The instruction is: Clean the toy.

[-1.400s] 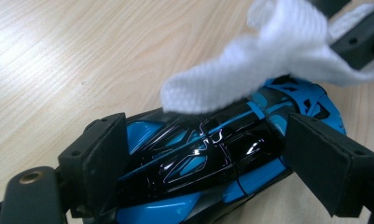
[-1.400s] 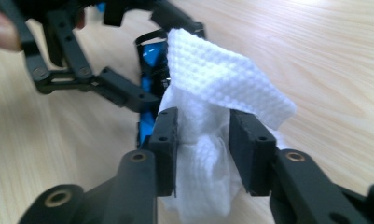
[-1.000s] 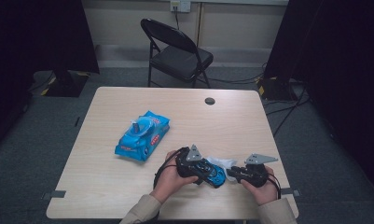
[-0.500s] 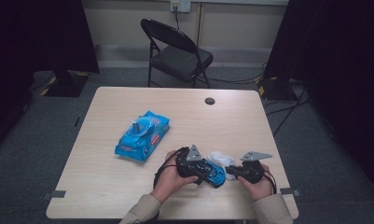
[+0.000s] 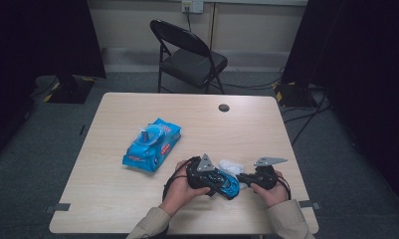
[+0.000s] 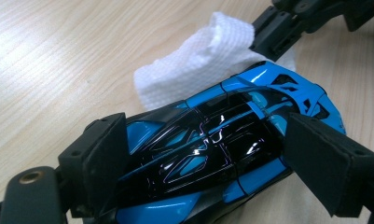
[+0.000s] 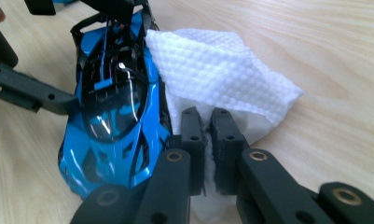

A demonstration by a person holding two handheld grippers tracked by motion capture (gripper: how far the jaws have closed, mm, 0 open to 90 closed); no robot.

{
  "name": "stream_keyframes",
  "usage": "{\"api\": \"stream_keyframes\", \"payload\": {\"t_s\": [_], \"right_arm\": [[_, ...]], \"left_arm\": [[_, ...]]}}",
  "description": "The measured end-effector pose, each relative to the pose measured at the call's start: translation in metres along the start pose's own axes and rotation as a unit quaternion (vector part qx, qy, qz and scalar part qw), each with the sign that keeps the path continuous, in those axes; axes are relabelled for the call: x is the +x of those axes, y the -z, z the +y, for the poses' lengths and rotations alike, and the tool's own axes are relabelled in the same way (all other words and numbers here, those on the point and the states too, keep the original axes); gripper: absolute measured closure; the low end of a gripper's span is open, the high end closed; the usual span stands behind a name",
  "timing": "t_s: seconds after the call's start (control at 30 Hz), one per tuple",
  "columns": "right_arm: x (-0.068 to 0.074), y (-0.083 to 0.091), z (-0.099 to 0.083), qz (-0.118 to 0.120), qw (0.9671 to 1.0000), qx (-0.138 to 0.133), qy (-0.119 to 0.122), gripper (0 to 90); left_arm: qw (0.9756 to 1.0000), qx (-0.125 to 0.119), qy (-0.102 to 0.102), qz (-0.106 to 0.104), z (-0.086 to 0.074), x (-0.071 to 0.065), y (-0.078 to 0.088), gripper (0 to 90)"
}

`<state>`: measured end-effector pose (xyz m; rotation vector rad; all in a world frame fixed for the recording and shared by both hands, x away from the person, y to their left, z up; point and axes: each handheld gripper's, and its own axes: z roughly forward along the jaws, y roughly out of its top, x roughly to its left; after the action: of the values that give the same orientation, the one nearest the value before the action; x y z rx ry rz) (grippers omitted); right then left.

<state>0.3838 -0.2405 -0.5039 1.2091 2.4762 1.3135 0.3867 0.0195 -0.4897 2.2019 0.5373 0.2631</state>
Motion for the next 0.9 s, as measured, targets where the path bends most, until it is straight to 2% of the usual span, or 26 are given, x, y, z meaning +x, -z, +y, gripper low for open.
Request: {"api": "stream_keyframes", "payload": {"t_s": [0.13, 0.27, 0.33, 0.53, 0.77, 0.9], "right_arm": [[-0.004, -0.008, 0.007, 0.018, 0.9998, 0.004, -0.003, 85.4], [-0.003, -0.016, 0.017, 0.025, 0.9995, 0.017, 0.01, 85.4], [-0.001, -0.021, 0.021, 0.024, 0.9992, 0.024, 0.023, 85.4], [0.002, -0.033, 0.034, 0.027, 0.9983, 0.038, 0.036, 85.4], [0.006, -0.049, 0.049, 0.033, 0.9969, 0.054, 0.048, 85.6], [0.006, -0.054, 0.053, 0.034, 0.9968, 0.056, 0.047, 85.7]], "left_arm": [[1.0, 0.0, 0.001, 0.0, 0.0, 0.0, 0.0, 14.3], [1.0, -0.001, 0.002, -0.002, 0.0, 0.0, 0.0, 14.4], [1.0, -0.001, 0.002, -0.001, 0.0, 0.0, 0.0, 14.4], [1.0, -0.001, 0.002, -0.003, 0.0, 0.0, 0.0, 14.3], [1.0, -0.002, 0.002, -0.006, 0.001, -0.002, -0.002, 14.4], [1.0, -0.004, 0.003, -0.007, 0.001, -0.002, -0.002, 14.5]]}}
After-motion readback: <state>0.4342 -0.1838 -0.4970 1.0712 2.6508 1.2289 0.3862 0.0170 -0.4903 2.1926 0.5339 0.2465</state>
